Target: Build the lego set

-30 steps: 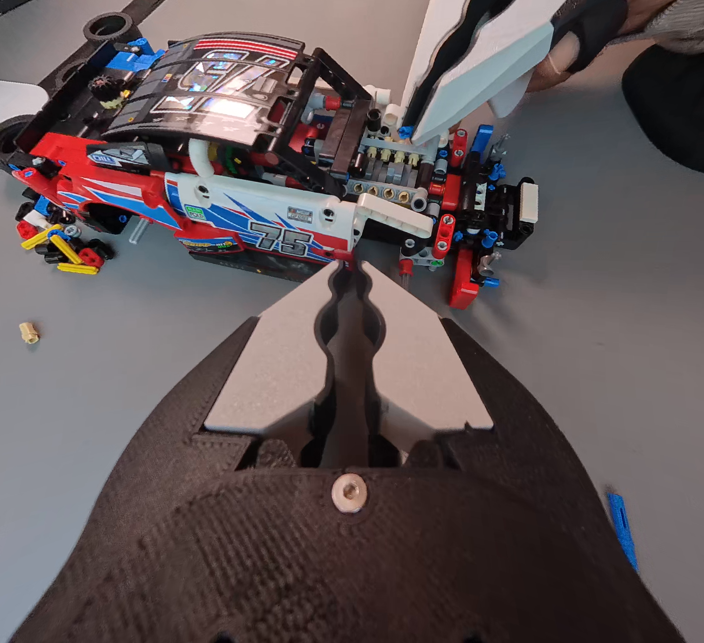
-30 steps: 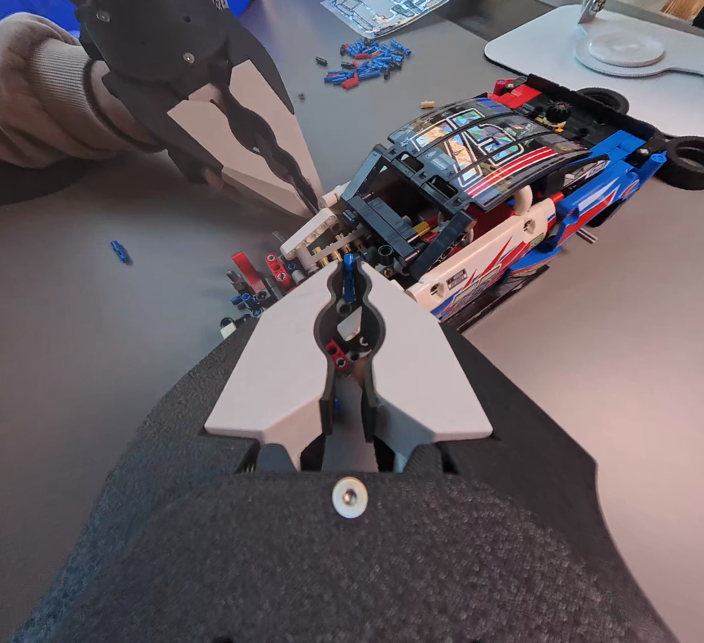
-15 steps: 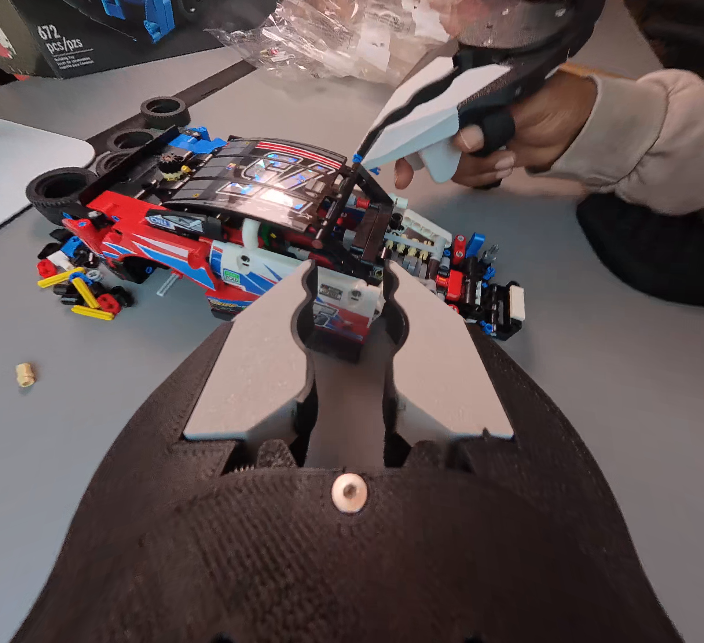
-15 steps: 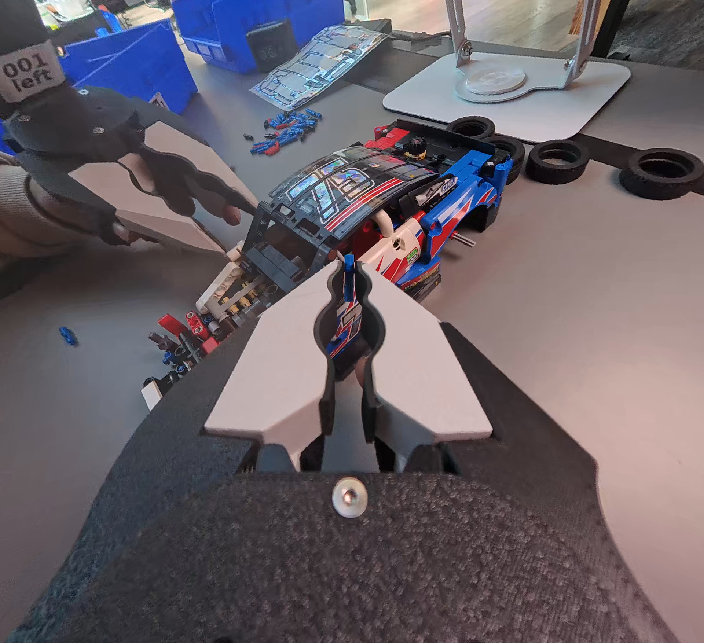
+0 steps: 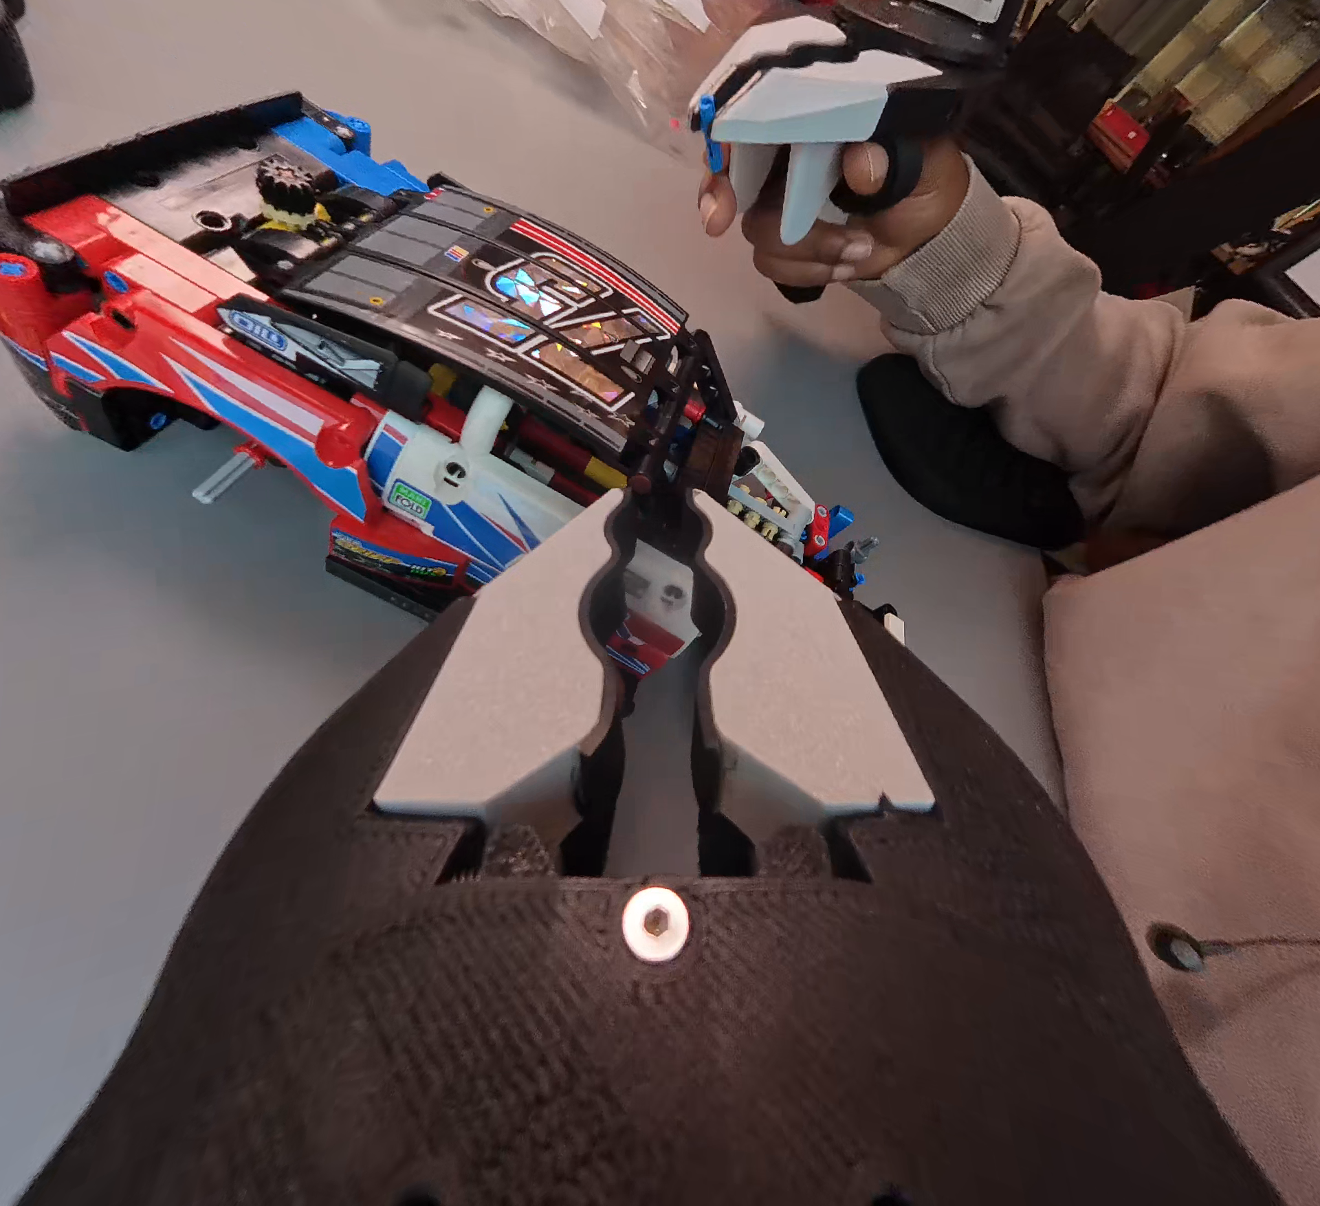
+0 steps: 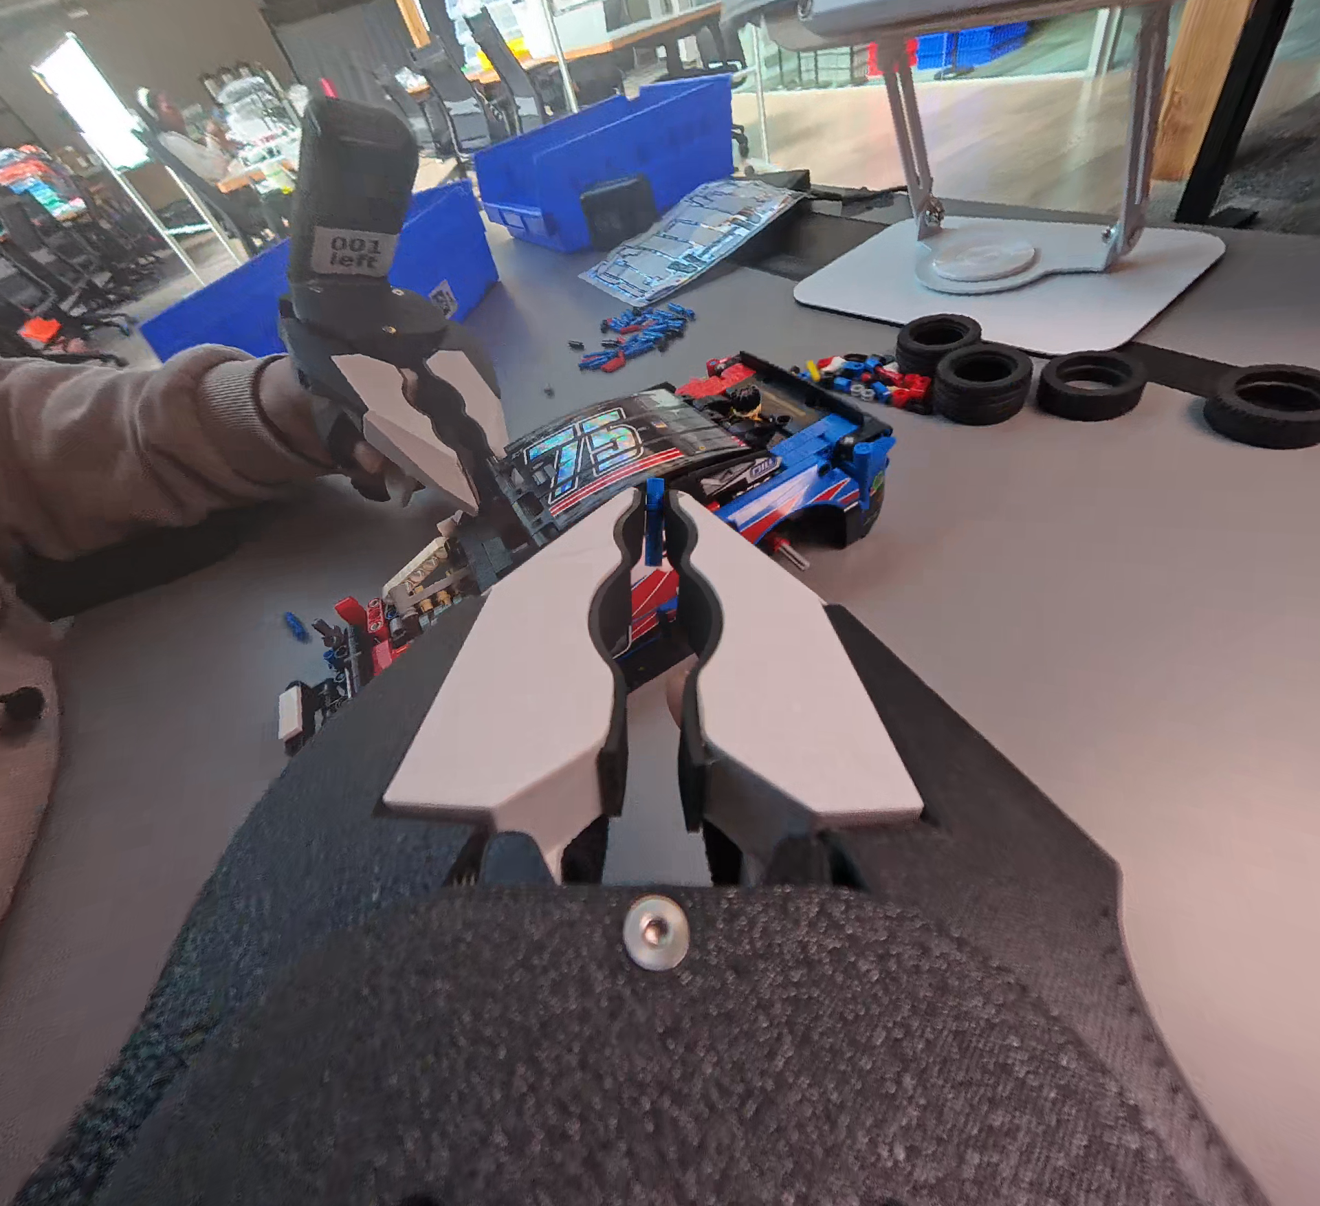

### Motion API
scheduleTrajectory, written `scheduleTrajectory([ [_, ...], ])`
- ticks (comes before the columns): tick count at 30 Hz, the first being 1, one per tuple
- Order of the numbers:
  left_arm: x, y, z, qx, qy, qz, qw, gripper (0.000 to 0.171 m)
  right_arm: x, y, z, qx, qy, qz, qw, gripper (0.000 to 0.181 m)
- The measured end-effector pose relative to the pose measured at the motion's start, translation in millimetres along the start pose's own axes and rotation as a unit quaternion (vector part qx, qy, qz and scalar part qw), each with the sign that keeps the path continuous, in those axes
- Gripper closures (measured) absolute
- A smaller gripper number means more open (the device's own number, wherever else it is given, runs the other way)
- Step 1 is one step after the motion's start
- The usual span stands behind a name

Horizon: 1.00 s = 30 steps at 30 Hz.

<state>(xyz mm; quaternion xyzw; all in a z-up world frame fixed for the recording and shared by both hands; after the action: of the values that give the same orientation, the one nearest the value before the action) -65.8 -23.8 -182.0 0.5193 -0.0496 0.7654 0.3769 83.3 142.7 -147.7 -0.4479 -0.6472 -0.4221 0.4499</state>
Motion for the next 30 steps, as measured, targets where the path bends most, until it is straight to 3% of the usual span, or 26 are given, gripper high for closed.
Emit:
scheduleTrajectory([
  [4, -18.1, 9.9, 24.0, 0.017, 0.007, 0.022, 1.000, 0.161, 5.7, 5.2, -35.5, 0.075, 0.040, 0.002, 0.996, 0.179],
  [9, -16.2, 10.4, 26.7, 0.041, -0.017, 0.007, 0.999, 0.158, 9.1, -4.8, -74.9, 0.138, 0.080, -0.009, 0.987, 0.178],
  [13, 4.8, 28.3, 43.5, 0.108, -0.162, 0.038, 0.980, 0.154, 13.9, -9.5, -91.8, 0.143, 0.026, 0.055, 0.988, 0.178],
  [16, 17.0, 18.6, 75.8, 0.054, -0.195, 0.101, 0.974, 0.151, 14.2, -17.8, -98.9, 0.140, -0.077, 0.140, 0.977, 0.179],
  [20, 27.0, 5.4, 90.6, 0.033, -0.200, 0.150, 0.968, 0.156, 7.5, -33.6, -109.5, 0.162, -0.178, 0.174, 0.955, 0.178],
  [22, 31.3, 5.6, 91.1, 0.027, -0.188, 0.152, 0.970, 0.167, 3.7, -37.5, -113.3, 0.167, -0.177, 0.177, 0.954, 0.179],
  [30, 24.9, 12.3, 83.1, 0.027, -0.187, 0.136, 0.973, 0.171, 2.8, -31.5, -107.0, 0.173, -0.113, 0.143, 0.968, 0.179],
])
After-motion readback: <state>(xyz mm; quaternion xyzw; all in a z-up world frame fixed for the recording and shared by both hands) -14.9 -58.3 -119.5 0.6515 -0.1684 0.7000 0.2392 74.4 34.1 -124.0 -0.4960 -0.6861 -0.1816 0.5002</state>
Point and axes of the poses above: each gripper's, where its closed fingertips meet, y back along the fingers, x out of its top, z = x × y across the jaws, the point moved 7 cm from there along y, back along the fingers, and after that the axes turned 3 degrees about z, right-handed, at the moved point
